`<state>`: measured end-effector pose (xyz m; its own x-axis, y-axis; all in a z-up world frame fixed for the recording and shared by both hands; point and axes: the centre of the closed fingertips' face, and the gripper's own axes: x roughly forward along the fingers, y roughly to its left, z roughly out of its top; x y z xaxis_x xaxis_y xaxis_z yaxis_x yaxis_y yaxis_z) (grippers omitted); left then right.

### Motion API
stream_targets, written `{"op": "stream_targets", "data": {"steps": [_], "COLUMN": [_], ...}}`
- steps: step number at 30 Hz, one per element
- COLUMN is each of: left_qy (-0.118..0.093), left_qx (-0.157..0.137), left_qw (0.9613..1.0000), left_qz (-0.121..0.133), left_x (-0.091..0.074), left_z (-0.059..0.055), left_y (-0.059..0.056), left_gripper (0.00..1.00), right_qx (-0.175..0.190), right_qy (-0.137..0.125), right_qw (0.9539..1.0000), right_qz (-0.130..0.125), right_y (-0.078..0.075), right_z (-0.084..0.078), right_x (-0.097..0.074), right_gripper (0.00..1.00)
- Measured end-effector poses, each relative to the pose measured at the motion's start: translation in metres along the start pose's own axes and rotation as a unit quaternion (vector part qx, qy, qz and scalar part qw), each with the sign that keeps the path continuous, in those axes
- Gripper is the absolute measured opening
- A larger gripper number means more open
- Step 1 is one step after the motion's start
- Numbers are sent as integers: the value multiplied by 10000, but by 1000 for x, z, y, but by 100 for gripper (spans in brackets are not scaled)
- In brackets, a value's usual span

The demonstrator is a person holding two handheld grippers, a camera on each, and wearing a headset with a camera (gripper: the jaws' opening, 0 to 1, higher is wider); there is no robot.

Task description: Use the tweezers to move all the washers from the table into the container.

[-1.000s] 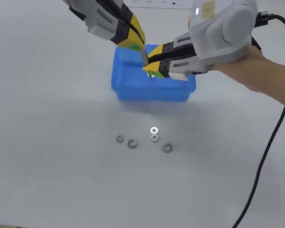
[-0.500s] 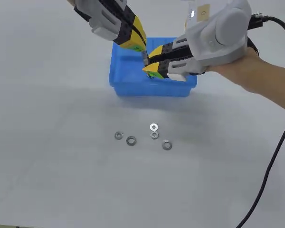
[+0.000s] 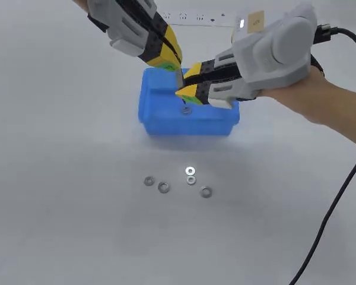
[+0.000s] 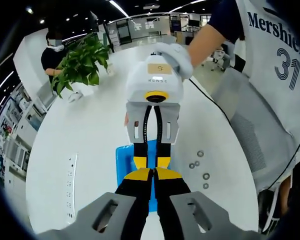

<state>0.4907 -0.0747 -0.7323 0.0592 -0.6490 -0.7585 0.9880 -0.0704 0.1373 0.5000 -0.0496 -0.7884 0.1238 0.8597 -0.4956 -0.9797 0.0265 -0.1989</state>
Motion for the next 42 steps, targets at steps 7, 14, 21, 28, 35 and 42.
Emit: {"op": "stream_targets", "data": {"steps": [7,14,21,28,35,42], "left_qy": [-27,-16,-9,-68,-197,-277], "left_qx": [288,431,445,338,195,56], "left_qw": [9995,9990,9990,9993,9995,9994], "left_qz": [105,96,-13,-144,-181,-180], "left_x": [-17,-18,-5,7,21,29], "left_z": [30,50,57,61,59,52], "left_y": [-25,-58,-93,-115,-127,-132], "left_gripper": [6,6,6,6,6,6], "right_qx": [-78,-99,2,121,239,249], "right_qy": [-135,-170,-118,-101,-128,-76], "right_qw": [9999,9998,9999,9998,9995,9995], "right_qz": [-72,-53,17,100,139,164], "right_y": [16,54,90,114,127,134], "right_z": [22,30,23,14,3,-8], "right_x": [-25,-46,-54,-57,-55,-52], "right_gripper": [10,11,11,11,11,11]}}
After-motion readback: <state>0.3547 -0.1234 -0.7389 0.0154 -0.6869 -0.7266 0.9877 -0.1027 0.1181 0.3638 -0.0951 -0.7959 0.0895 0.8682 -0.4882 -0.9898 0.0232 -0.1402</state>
